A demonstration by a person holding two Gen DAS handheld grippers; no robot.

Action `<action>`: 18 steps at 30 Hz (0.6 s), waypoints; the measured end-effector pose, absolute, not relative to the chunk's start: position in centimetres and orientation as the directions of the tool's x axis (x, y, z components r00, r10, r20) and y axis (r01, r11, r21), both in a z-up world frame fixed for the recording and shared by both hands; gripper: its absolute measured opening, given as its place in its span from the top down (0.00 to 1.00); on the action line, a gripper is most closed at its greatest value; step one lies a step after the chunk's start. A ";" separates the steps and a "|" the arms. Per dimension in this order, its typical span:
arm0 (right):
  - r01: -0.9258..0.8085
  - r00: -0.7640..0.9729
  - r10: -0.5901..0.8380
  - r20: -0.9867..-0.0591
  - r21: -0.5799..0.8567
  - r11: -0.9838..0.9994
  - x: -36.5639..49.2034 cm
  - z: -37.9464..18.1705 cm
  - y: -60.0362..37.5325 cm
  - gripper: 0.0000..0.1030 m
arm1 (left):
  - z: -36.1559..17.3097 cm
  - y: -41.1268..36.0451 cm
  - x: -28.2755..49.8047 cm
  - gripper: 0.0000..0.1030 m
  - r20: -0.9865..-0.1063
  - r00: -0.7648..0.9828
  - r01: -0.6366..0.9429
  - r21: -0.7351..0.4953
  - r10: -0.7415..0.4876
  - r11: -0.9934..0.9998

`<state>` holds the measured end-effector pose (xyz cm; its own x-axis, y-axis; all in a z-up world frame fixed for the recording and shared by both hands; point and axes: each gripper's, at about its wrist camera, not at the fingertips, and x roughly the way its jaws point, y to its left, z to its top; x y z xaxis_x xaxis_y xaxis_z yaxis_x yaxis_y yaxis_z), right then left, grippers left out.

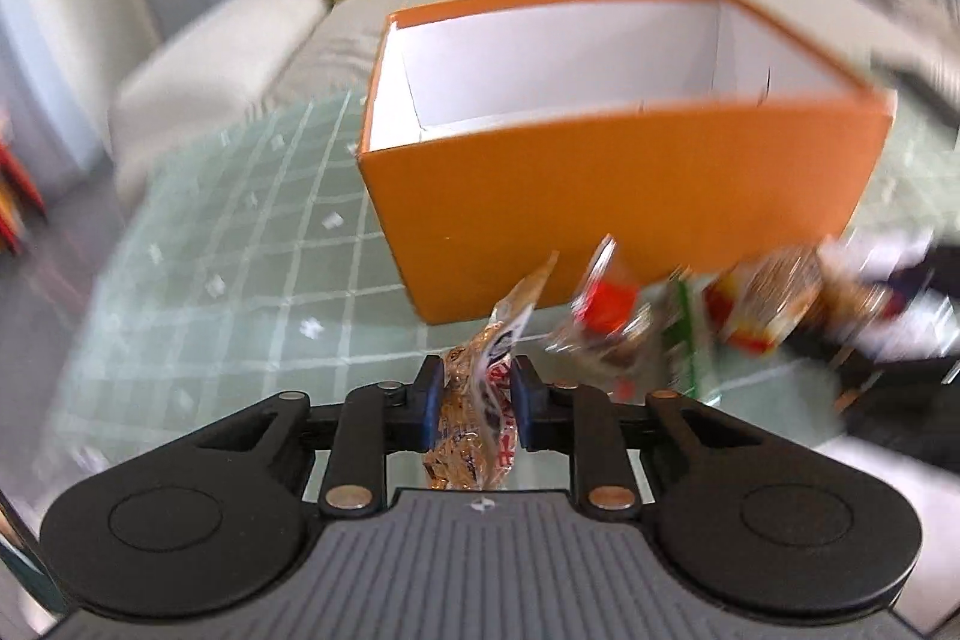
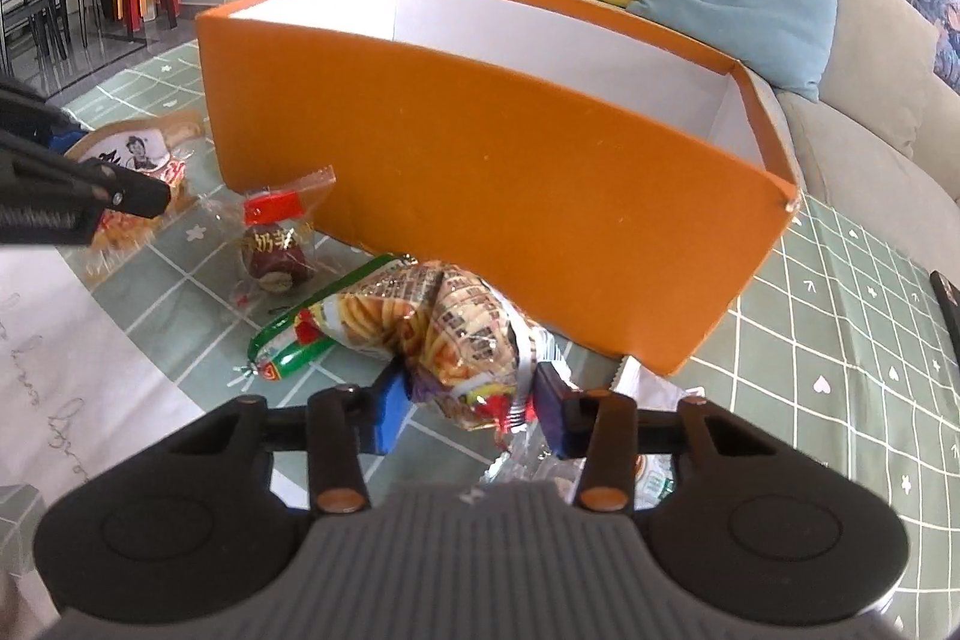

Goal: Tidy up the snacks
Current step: 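Grasp the brown nut bag with the left tool while the right tool grasps the bread-stick bag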

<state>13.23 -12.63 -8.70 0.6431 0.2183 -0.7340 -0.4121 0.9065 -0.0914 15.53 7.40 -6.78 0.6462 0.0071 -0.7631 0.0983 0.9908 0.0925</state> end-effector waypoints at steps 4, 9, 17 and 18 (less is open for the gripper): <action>-0.397 0.638 0.237 -0.733 -0.049 0.917 13.0 -8.0 -13.1 0.61 | -5.9 9.0 15.4 0.78 -0.795 0.593 0.032 -0.132 -0.126 0.991; -0.390 0.623 0.271 -0.734 0.008 0.921 12.1 -7.1 -13.5 0.62 | -6.3 9.6 14.2 0.79 -0.804 0.547 -0.013 -0.286 -0.233 0.958; -0.414 0.570 0.326 -0.754 0.079 0.907 10.8 -7.1 -13.0 0.62 | -7.1 9.4 13.6 0.78 -0.834 0.504 -0.042 -0.284 -0.225 0.958; -0.417 0.561 0.329 -0.759 0.084 0.905 10.7 -7.3 -12.8 0.62 | -7.2 9.4 13.5 0.76 -0.839 0.495 -0.045 -0.284 -0.225 0.958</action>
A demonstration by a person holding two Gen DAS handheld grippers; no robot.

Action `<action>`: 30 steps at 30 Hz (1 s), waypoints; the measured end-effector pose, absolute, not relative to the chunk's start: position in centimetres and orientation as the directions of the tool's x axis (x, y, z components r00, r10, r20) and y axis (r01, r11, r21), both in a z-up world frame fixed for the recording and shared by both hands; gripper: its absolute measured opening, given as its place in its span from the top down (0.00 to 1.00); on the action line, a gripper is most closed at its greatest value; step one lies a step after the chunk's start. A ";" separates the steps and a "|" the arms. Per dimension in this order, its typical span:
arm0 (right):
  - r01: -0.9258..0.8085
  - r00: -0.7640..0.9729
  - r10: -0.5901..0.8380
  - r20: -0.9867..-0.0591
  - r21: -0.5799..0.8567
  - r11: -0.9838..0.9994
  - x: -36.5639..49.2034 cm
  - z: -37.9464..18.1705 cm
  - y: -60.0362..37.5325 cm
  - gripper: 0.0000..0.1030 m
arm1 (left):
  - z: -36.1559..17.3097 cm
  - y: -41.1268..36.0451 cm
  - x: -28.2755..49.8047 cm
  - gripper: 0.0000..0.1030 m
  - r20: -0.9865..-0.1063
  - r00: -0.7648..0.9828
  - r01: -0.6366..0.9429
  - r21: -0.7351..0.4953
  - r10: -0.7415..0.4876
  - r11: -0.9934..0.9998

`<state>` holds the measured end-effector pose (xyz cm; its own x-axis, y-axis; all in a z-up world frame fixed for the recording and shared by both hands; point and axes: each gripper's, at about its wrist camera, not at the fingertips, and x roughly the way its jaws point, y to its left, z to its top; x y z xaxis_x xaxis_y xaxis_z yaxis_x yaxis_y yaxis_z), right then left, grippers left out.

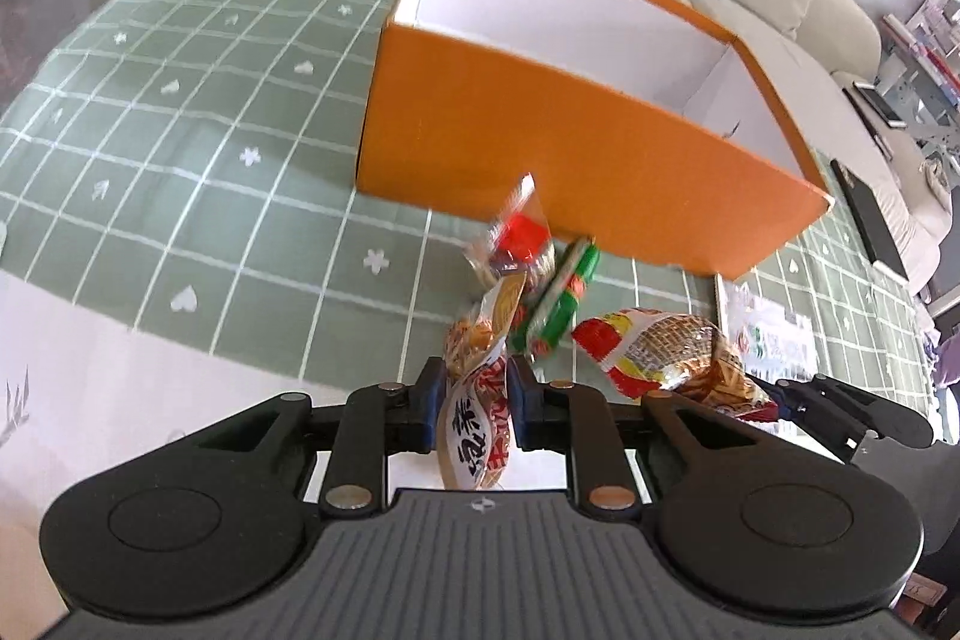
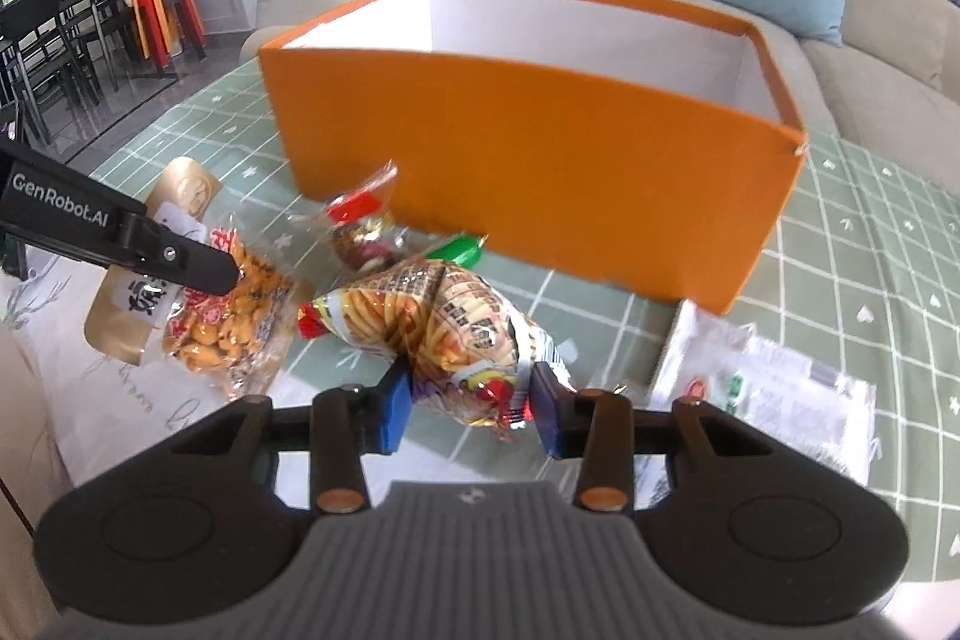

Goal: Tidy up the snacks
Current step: 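Grasp the brown nut bag with the left tool while the right tool grasps the bread-stick bag, then carry both bags over the orange box with both tools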

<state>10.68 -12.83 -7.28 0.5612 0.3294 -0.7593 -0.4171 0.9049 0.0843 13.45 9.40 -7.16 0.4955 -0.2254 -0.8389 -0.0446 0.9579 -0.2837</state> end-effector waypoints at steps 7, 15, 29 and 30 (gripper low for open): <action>-0.424 0.508 0.363 -0.781 0.140 0.895 10.2 -8.2 -12.5 0.62 | -8.3 8.2 12.6 0.68 -0.858 0.477 -0.024 -0.228 -0.190 0.973; -0.419 0.497 0.365 -0.787 0.151 0.896 10.1 -8.2 -12.7 0.62 | -8.6 7.3 12.5 0.64 -0.856 0.491 -0.005 -0.188 -0.162 0.982; -0.390 0.553 0.375 -0.744 0.167 0.906 9.6 -5.5 -14.2 0.62 | -5.5 6.2 11.3 0.73 -0.792 0.591 0.019 -0.177 -0.154 0.984; -0.388 0.561 0.371 -0.740 0.161 0.907 9.6 -5.1 -14.3 0.62 | -5.2 6.1 11.3 0.73 -0.787 0.597 0.022 -0.179 -0.156 0.984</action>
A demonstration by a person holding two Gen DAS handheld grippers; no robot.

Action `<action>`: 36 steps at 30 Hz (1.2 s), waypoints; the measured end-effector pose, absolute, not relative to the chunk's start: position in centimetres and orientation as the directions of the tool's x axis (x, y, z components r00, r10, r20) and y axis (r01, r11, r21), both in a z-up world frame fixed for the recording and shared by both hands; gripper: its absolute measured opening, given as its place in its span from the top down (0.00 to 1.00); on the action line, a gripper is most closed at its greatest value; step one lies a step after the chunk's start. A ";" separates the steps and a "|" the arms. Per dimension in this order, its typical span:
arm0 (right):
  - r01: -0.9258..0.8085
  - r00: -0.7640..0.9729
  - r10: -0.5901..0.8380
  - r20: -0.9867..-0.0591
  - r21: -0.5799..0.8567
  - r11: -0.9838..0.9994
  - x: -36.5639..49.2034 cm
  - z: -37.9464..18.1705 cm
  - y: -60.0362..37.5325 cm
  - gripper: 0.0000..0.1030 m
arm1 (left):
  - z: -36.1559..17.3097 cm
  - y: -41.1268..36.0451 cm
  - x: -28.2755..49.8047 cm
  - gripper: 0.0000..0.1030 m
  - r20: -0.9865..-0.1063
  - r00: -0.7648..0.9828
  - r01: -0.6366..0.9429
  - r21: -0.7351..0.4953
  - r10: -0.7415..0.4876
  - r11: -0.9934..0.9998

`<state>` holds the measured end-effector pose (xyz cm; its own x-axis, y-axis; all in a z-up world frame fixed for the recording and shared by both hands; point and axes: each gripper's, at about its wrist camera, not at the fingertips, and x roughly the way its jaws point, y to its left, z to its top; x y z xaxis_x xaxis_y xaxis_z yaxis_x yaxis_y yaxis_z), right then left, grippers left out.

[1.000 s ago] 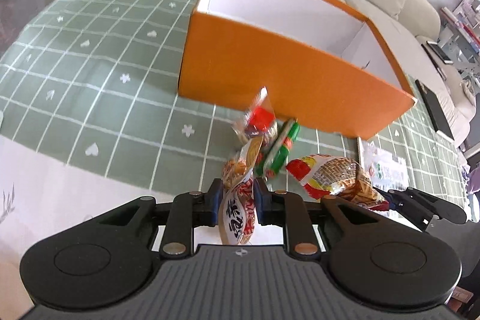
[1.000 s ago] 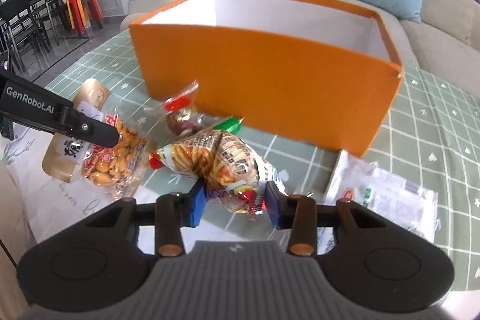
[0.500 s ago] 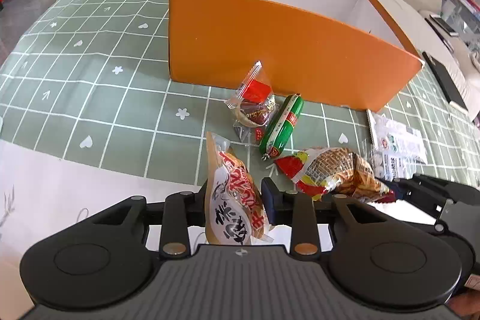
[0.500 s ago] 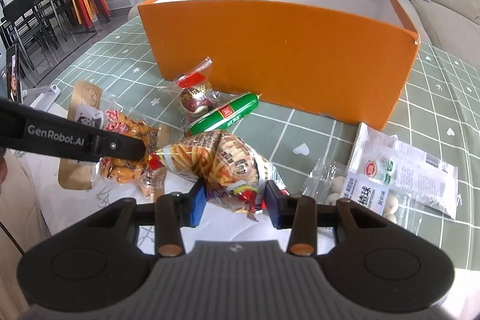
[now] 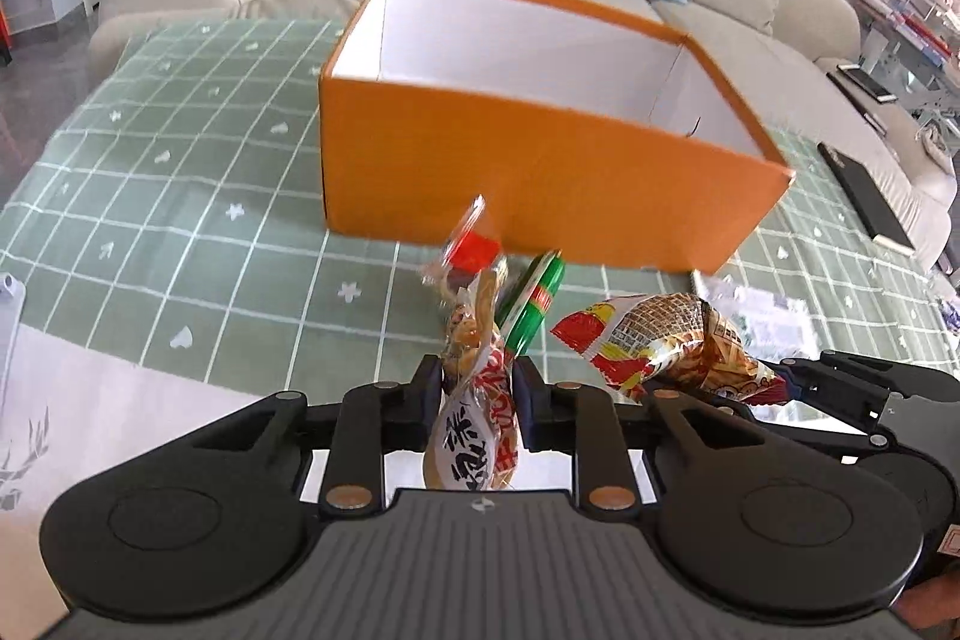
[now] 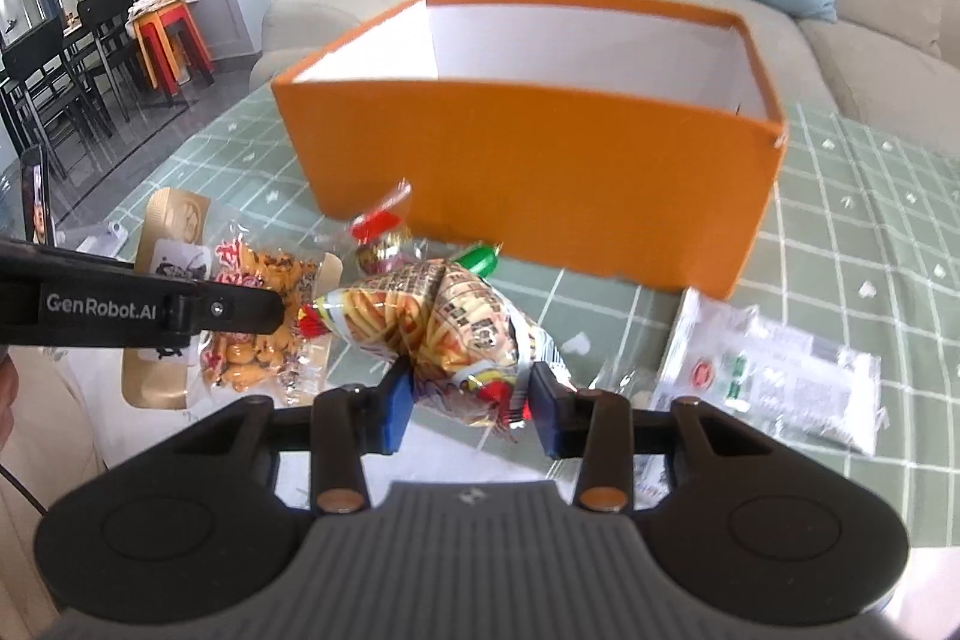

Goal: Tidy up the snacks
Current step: 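Carry both bags over the orange box with both tools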

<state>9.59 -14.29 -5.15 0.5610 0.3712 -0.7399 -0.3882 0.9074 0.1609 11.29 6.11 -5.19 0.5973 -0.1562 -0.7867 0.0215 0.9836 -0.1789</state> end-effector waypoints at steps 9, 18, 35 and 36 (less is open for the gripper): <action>-0.374 0.636 0.366 -0.679 0.143 0.916 10.0 -2.0 -15.1 0.63 | -1.2 5.4 12.7 0.73 -0.718 0.671 0.084 -0.172 -0.183 0.982; -0.350 0.716 0.367 -0.593 0.150 0.925 13.0 3.0 -16.4 0.63 | 2.7 5.1 16.1 0.73 -0.635 0.748 0.125 -0.149 -0.192 0.981; -0.324 0.648 0.289 -0.705 0.089 0.942 25.4 1.9 -14.5 0.63 | -0.2 3.2 24.9 0.73 -0.654 0.738 0.162 -0.068 -0.167 0.984; -0.323 0.642 0.276 -0.716 0.074 0.944 26.1 1.4 -14.3 0.63 | -0.7 3.4 25.4 0.73 -0.663 0.731 0.151 -0.071 -0.160 0.986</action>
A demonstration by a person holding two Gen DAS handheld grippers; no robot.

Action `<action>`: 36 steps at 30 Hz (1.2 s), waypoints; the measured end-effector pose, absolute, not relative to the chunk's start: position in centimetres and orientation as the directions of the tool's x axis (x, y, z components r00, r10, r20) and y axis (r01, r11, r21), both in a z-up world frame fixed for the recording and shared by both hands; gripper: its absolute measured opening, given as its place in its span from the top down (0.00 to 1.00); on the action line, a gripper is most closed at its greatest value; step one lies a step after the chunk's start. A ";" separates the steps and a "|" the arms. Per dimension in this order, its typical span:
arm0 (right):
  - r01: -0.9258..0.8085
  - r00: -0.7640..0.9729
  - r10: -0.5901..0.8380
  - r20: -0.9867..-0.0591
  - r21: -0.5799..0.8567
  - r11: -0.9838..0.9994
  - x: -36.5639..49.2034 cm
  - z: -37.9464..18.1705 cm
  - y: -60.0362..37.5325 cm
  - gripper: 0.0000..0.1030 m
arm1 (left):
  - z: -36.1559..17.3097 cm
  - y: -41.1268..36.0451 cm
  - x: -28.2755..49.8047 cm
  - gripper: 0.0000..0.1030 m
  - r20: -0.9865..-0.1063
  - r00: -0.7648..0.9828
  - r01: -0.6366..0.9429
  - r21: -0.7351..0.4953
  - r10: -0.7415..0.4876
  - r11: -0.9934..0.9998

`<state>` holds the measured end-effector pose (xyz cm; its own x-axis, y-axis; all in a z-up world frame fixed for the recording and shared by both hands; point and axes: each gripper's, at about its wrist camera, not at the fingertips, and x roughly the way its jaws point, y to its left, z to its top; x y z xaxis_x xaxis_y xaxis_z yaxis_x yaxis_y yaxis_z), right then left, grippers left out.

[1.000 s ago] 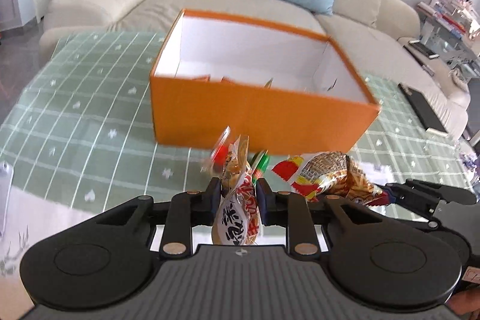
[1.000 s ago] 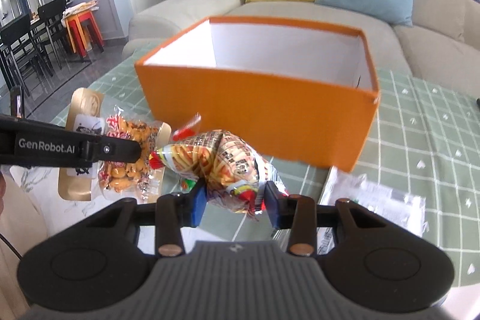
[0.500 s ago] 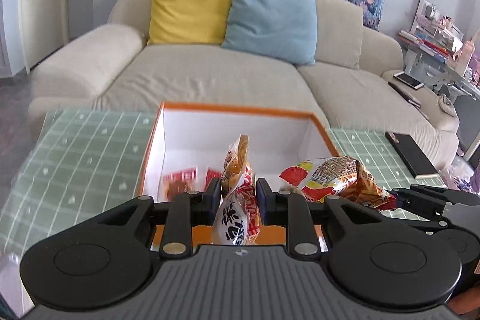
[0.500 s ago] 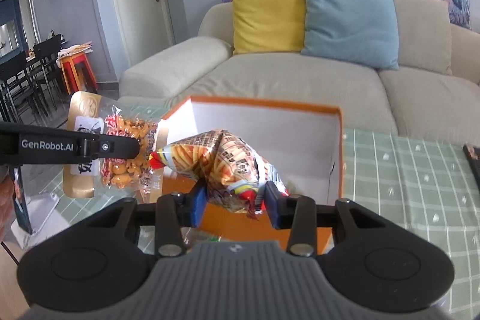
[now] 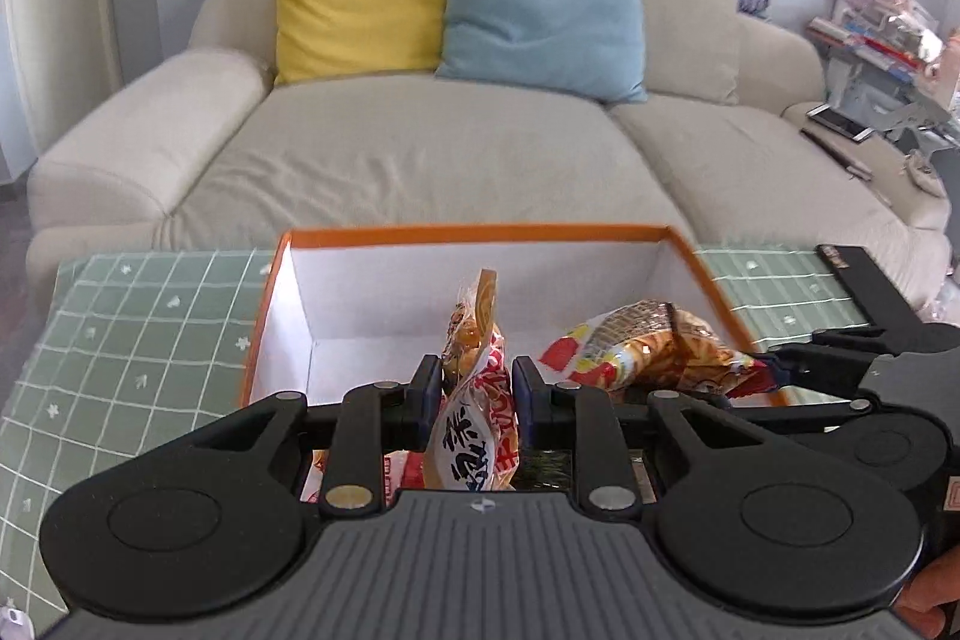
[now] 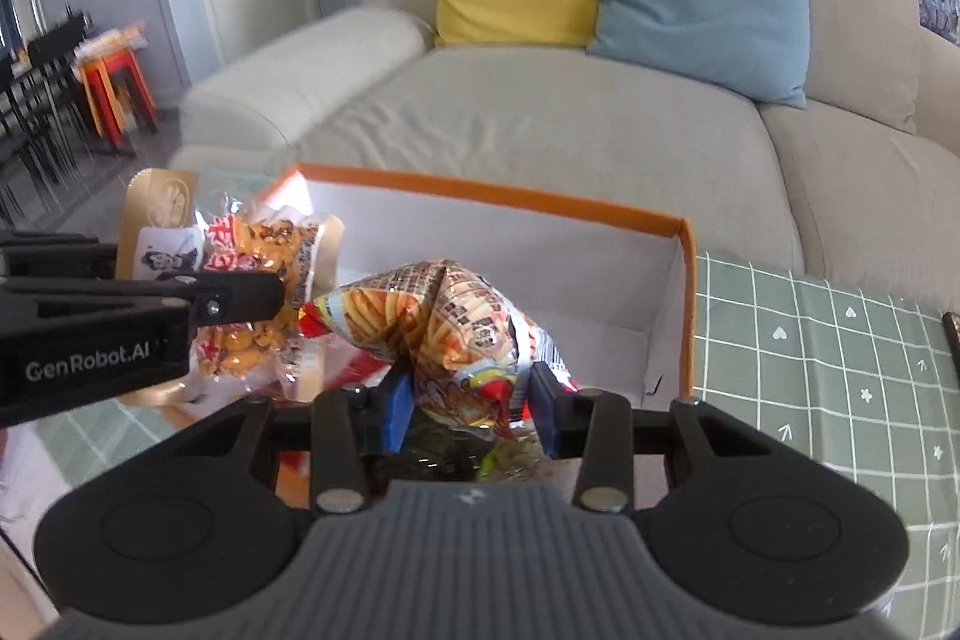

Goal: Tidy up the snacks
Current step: 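Carry both bags over the orange box with both tools, then open both tools to drop the bags into the box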

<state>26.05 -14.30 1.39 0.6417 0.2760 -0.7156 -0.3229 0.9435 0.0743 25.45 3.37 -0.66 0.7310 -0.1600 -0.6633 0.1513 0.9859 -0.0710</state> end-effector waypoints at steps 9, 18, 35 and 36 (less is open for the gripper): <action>-0.302 0.590 0.186 -0.786 -0.001 0.953 29.5 -3.1 -12.8 0.62 | -4.3 5.4 28.6 0.73 -0.715 0.687 0.069 -0.115 -0.130 0.991; -0.304 0.562 0.161 -0.811 -0.021 0.952 30.9 -4.7 -11.9 0.62 | -5.7 5.2 29.5 0.73 -0.737 0.667 0.064 -0.089 -0.109 0.994; -0.274 0.602 0.147 -0.785 -0.030 0.961 30.3 -2.6 -11.8 0.41 | -3.4 6.0 28.6 0.31 -0.700 0.713 0.016 -0.043 -0.041 0.999; -0.272 0.609 0.144 -0.780 -0.034 0.962 30.1 -2.3 -11.8 0.40 | -3.1 6.0 28.3 0.27 -0.687 0.726 0.015 -0.031 -0.032 0.999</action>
<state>30.06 -11.76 -2.28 0.6090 0.1443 -0.7800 -0.2717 0.9618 -0.0342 28.31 5.98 -3.13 0.7260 -0.0321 -0.6870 0.0146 0.9994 -0.0313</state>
